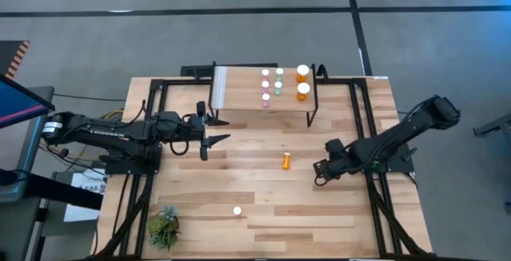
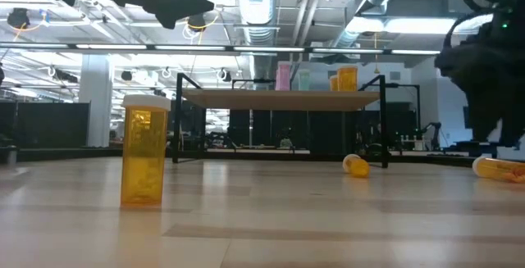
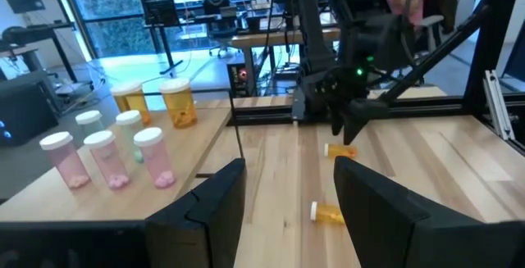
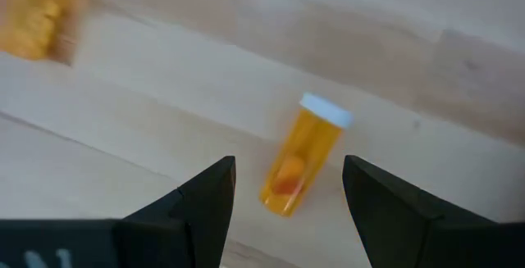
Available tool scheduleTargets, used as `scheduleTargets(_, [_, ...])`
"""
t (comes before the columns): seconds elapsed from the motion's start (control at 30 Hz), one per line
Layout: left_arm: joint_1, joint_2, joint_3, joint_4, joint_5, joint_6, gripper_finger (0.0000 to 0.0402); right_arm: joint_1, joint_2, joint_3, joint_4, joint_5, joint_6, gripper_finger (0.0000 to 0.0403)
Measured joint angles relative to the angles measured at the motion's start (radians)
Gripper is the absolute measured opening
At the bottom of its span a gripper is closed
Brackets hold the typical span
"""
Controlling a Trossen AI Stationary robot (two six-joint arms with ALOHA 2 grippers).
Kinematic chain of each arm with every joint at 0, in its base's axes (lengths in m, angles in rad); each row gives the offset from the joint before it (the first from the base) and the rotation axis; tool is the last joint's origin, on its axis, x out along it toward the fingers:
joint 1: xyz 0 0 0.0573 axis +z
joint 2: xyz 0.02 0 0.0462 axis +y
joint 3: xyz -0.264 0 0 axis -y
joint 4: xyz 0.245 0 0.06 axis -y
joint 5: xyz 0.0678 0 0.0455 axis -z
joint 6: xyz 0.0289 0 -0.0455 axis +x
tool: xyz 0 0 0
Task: Pick and place medicine bottles onto shelf by color
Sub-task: Put the middle right small orange pill bottle on the shelf
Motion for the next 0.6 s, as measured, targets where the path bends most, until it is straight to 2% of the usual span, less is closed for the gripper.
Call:
scheduleTargets(0.4, [0.0, 0.0, 0.0, -0.009, 0.0, 0.0, 0.0176, 0.0, 0.174, 0.0, 0.103, -0.059, -0.002, 0.0248])
scheduleTargets(0.6, [0.0, 0.0, 0.0, -0.025, 0.0, 0.0, 0.0176, 0.0, 0.235, 0.0, 0.125, -0.086, -0.02, 0.0225])
